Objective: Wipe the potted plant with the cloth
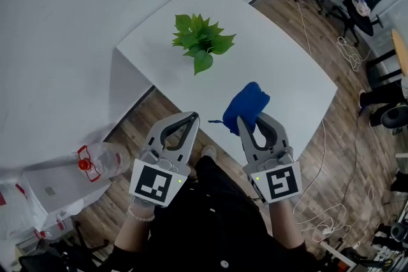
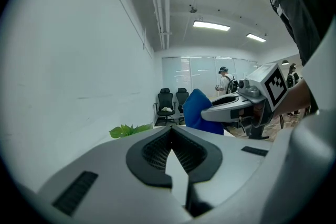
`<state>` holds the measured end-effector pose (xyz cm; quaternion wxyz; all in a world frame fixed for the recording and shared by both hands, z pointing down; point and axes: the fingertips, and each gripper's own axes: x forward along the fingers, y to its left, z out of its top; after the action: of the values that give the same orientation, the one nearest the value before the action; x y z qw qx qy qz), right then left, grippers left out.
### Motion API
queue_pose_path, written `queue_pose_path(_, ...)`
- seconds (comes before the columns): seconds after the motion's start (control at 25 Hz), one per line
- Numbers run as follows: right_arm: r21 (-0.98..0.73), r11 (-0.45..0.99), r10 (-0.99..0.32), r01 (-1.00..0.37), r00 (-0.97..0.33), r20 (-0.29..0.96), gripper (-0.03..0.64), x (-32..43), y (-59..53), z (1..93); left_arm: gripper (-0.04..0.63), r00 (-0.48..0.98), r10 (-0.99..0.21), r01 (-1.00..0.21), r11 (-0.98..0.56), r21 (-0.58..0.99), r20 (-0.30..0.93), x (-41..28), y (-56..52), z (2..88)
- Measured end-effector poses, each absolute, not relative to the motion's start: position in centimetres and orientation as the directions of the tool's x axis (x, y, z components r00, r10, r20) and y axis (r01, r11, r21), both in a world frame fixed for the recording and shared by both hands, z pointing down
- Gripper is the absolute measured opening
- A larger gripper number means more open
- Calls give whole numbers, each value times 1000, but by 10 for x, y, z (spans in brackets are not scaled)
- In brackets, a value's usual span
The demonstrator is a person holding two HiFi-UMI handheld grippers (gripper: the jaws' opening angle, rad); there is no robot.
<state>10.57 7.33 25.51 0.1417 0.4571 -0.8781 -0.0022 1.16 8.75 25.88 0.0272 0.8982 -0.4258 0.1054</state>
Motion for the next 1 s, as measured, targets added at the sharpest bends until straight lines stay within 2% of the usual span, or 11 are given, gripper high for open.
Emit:
queue_pose_path(0.16,119,629,-767,-769,-588,256,94,116,58,263,12,589,-777,-790,-611,-45,224,21,68,260)
queue_pose_path(0.84,59,653,-736,-755,-615,282,94,143,32,290,12,498,-836,-851,-522,-53,231,21,33,260)
queue_pose_path(1.0,52,641,-743,-766,-602,292,94,145,28,298,14,506,-844,-848,-525,-77,180,8,22,268)
